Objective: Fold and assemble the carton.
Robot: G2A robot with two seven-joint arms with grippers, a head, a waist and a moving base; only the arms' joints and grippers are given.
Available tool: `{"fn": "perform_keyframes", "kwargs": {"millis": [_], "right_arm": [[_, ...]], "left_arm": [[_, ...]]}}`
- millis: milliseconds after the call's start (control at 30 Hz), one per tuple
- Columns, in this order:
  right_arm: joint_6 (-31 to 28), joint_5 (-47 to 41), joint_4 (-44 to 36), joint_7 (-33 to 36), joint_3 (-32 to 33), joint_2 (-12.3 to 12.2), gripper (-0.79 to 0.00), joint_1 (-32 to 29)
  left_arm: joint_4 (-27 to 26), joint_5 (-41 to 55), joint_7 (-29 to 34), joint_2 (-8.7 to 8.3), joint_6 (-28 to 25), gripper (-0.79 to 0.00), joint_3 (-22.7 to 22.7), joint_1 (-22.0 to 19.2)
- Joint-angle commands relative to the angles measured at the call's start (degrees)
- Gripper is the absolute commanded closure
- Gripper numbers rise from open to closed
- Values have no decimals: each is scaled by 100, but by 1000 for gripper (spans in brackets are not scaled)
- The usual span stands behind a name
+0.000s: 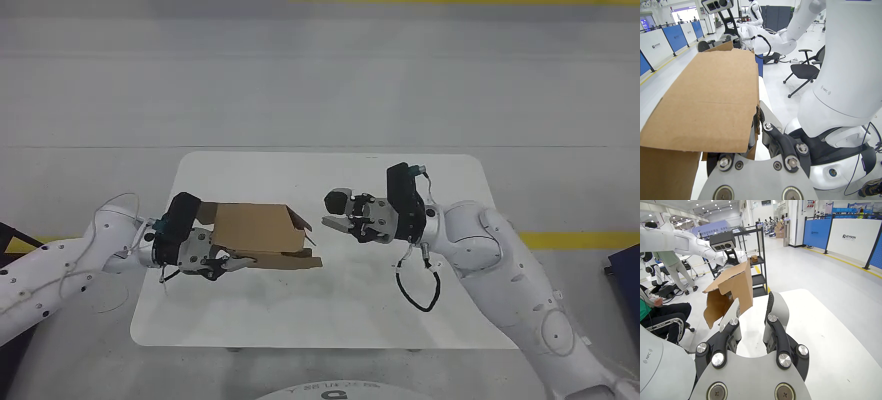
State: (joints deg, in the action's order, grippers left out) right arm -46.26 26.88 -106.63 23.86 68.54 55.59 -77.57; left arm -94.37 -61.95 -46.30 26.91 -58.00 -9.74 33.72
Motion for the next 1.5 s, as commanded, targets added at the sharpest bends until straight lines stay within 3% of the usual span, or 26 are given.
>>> {"fn": "perform_keyframes", "kwargs": {"millis": [0,300,333,400,967,1233,1467], "right_arm": [[0,0,0,0,0,0,-317,0],[0,0,0,0,0,0,-379,0],[0,0,0,0,0,0,-480,0],[0,0,0,0,0,0,-785,0],[-108,29,-198,17,-76,6,-785,4],[519,-83,319,-77,-129,64,-785,298],[550,-64,388,124,-593,158,-785,644]], "left_arm": [[0,0,0,0,0,0,0,0],[0,0,0,0,0,0,0,0],[0,0,0,0,0,0,0,0],[0,0,0,0,0,0,0,0],[0,0,0,0,0,0,0,0],[-177,203,25,14,0,0,-14,215],[-195,117,49,7,0,0,0,262]]}}
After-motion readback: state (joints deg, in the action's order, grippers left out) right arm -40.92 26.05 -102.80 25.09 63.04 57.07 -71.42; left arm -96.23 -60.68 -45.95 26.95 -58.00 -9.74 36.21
